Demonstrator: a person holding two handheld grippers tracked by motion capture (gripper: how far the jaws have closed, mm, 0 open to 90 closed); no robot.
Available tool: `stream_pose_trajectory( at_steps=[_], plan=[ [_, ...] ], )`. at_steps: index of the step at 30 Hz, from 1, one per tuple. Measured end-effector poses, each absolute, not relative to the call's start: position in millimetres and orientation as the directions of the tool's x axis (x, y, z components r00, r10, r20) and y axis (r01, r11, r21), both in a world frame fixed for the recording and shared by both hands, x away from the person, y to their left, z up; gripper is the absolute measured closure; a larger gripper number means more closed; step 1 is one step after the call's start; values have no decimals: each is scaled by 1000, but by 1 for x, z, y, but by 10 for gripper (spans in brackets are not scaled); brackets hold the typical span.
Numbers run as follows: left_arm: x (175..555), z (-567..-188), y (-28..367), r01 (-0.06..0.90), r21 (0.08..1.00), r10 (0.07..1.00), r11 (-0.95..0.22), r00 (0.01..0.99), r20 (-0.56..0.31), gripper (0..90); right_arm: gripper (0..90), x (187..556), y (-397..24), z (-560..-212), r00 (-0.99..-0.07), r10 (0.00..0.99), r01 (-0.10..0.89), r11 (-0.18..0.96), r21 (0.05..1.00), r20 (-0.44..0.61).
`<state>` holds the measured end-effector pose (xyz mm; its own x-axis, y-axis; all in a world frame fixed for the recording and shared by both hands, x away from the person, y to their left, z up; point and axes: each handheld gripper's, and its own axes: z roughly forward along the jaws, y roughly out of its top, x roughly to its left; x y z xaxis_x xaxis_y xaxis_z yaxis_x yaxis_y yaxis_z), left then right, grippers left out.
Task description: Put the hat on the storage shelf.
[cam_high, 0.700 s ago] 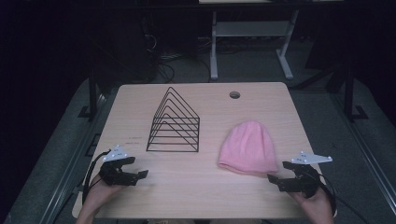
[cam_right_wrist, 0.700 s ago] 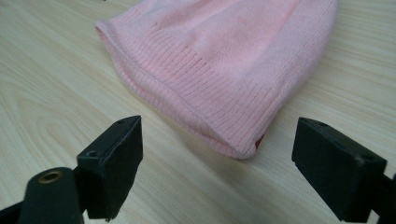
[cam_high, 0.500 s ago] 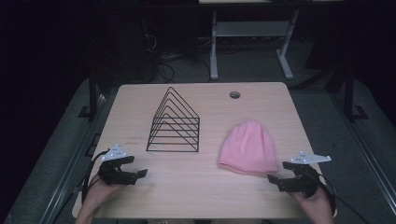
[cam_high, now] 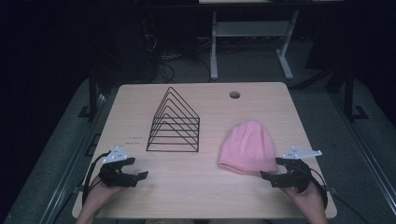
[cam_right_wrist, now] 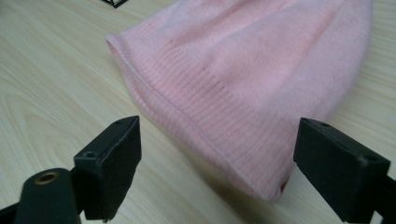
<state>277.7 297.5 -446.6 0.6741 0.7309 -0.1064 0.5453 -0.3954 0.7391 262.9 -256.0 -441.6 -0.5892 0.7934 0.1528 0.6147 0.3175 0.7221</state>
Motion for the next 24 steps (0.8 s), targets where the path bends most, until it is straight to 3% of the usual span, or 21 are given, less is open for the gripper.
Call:
stream_pose_trajectory(
  at_steps=[24],
  plan=[
    [280,-445,303,543,746,740,-385,665,-102,173,147,332,-249,-412,-594,779,659,330,676,198]
  ],
)
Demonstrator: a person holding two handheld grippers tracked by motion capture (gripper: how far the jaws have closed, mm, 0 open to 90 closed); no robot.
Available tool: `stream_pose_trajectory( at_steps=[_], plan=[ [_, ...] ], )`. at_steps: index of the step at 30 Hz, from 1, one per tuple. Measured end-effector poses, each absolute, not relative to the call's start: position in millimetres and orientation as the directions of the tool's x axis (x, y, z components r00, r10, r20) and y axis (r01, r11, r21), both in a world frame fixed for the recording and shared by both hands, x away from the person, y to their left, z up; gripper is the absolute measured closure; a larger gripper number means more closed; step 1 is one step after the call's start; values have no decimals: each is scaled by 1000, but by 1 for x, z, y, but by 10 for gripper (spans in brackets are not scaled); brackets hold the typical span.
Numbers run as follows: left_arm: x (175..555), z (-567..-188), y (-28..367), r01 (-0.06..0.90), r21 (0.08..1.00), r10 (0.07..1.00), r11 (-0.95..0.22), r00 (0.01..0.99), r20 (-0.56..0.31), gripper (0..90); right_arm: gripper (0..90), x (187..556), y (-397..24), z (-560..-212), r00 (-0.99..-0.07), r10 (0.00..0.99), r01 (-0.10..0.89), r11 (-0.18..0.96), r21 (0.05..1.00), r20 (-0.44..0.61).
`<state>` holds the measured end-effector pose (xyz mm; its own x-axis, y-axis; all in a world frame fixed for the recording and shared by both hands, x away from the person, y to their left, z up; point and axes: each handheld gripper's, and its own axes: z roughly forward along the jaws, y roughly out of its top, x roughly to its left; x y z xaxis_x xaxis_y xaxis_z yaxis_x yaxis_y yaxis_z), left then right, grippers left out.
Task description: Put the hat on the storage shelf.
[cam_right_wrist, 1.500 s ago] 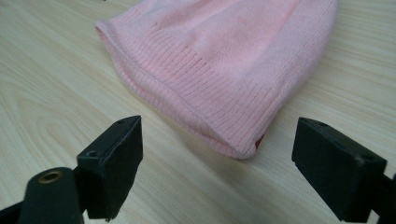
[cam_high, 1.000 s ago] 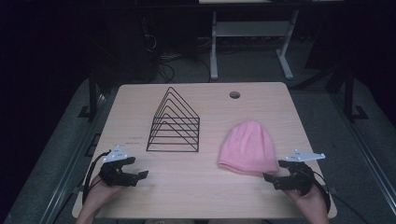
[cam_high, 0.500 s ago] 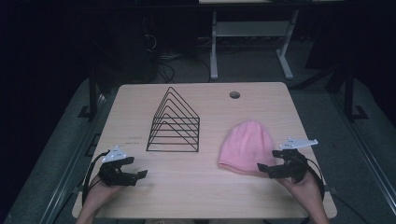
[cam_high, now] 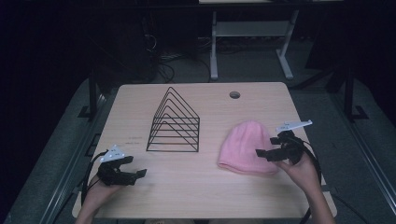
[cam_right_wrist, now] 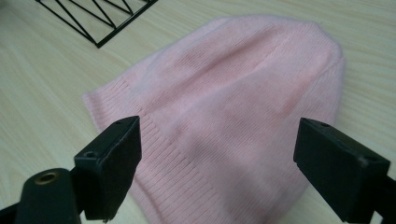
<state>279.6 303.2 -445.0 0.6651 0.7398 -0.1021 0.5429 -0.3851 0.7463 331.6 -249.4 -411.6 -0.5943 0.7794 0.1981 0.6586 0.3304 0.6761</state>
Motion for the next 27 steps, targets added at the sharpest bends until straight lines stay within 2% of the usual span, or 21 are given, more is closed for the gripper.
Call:
stream_pose_trajectory(
  at_steps=[27],
  plan=[
    [285,-448,305,538,762,750,-362,653,-105,175,155,418,-252,-407,-569,789,734,359,577,232]
  ],
)
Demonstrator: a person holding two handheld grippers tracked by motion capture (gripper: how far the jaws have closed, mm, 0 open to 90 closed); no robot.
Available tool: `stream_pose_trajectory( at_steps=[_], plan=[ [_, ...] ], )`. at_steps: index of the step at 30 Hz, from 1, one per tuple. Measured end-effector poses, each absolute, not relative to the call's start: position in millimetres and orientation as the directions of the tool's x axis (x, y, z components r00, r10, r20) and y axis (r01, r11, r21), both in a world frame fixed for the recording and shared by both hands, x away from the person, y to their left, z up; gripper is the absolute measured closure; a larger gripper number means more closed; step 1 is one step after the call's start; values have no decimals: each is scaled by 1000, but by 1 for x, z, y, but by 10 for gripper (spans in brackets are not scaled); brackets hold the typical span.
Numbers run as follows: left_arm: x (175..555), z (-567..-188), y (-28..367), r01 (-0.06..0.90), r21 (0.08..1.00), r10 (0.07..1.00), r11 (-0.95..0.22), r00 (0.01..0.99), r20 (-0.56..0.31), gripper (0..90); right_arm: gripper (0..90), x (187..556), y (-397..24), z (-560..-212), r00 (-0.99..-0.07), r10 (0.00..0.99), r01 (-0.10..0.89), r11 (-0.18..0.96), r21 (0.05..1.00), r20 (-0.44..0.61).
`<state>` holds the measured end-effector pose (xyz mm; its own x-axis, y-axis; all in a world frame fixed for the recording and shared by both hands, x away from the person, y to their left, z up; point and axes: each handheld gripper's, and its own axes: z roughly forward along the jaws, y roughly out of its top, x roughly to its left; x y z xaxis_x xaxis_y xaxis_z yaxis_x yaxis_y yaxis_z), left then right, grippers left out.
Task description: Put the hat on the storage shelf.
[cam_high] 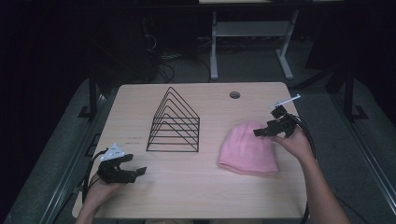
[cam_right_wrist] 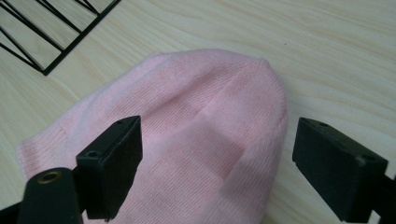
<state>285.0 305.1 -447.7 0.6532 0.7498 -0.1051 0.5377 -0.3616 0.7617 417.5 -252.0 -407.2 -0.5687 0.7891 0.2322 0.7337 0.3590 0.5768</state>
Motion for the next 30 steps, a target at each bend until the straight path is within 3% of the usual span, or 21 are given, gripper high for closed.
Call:
stream_pose_trajectory(
  at_steps=[14,30],
  plan=[
    [286,-449,310,550,757,761,-352,639,-112,177,156,457,-250,-423,-535,804,795,375,477,258],
    [294,-452,314,564,749,760,-347,637,-127,177,338,471,-260,-441,-480,811,844,321,431,335]
  ],
)
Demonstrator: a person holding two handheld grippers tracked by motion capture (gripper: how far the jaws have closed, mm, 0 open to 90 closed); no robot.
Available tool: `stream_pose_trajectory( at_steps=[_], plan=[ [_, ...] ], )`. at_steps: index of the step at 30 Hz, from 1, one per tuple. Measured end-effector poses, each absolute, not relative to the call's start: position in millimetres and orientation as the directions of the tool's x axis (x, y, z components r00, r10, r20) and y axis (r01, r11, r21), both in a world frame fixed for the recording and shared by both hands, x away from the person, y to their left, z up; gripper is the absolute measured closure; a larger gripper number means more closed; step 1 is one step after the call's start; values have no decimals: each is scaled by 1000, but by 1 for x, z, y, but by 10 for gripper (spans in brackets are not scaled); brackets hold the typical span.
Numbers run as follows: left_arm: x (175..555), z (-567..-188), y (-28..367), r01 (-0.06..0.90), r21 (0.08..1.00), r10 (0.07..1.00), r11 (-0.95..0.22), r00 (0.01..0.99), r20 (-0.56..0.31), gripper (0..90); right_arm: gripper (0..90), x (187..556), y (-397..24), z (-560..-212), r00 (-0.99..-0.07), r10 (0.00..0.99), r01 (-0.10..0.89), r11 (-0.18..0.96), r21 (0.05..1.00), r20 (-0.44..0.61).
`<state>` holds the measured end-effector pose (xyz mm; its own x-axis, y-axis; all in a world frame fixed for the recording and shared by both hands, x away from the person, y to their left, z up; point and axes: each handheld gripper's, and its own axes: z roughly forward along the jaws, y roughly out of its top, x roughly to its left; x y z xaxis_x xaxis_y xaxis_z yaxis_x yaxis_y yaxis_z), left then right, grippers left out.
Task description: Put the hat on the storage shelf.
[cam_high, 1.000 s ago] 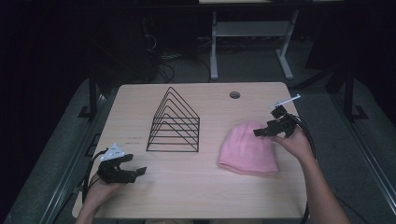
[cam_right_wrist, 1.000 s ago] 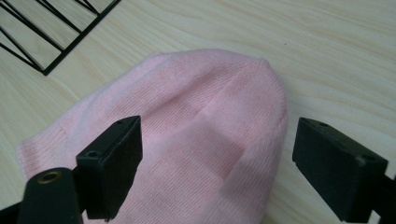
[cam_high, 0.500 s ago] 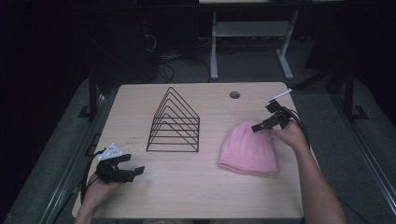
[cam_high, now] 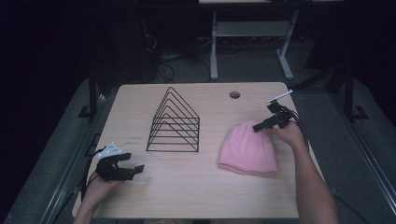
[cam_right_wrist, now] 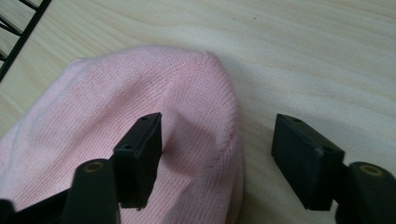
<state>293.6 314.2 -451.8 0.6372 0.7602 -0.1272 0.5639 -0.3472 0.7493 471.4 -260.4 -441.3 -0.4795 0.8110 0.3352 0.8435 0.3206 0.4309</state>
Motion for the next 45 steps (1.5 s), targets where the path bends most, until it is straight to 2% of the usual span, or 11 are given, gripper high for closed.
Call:
stream_pose_trajectory(
  at_steps=[2,4,17,21,26,33,45],
  plan=[
    [293,-452,315,565,750,761,-344,636,-130,177,409,473,-261,-445,-477,802,851,318,419,360],
    [293,-452,315,564,751,763,-343,634,-128,177,436,473,-261,-447,-484,792,848,320,423,372],
    [293,-452,319,571,755,772,-322,620,-140,177,547,477,-259,-455,-483,778,854,317,412,403],
    [294,-454,318,575,750,770,-328,623,-141,177,647,475,-260,-457,-478,767,859,307,410,427],
    [294,-454,318,577,749,771,-325,620,-144,177,730,474,-260,-458,-478,746,860,292,418,463],
    [294,-454,321,581,751,777,-313,611,-149,178,759,469,-256,-451,-504,721,847,305,436,476],
    [293,-454,319,581,744,768,-331,624,-146,178,760,454,-244,-414,-589,649,787,324,525,482]
  ],
)
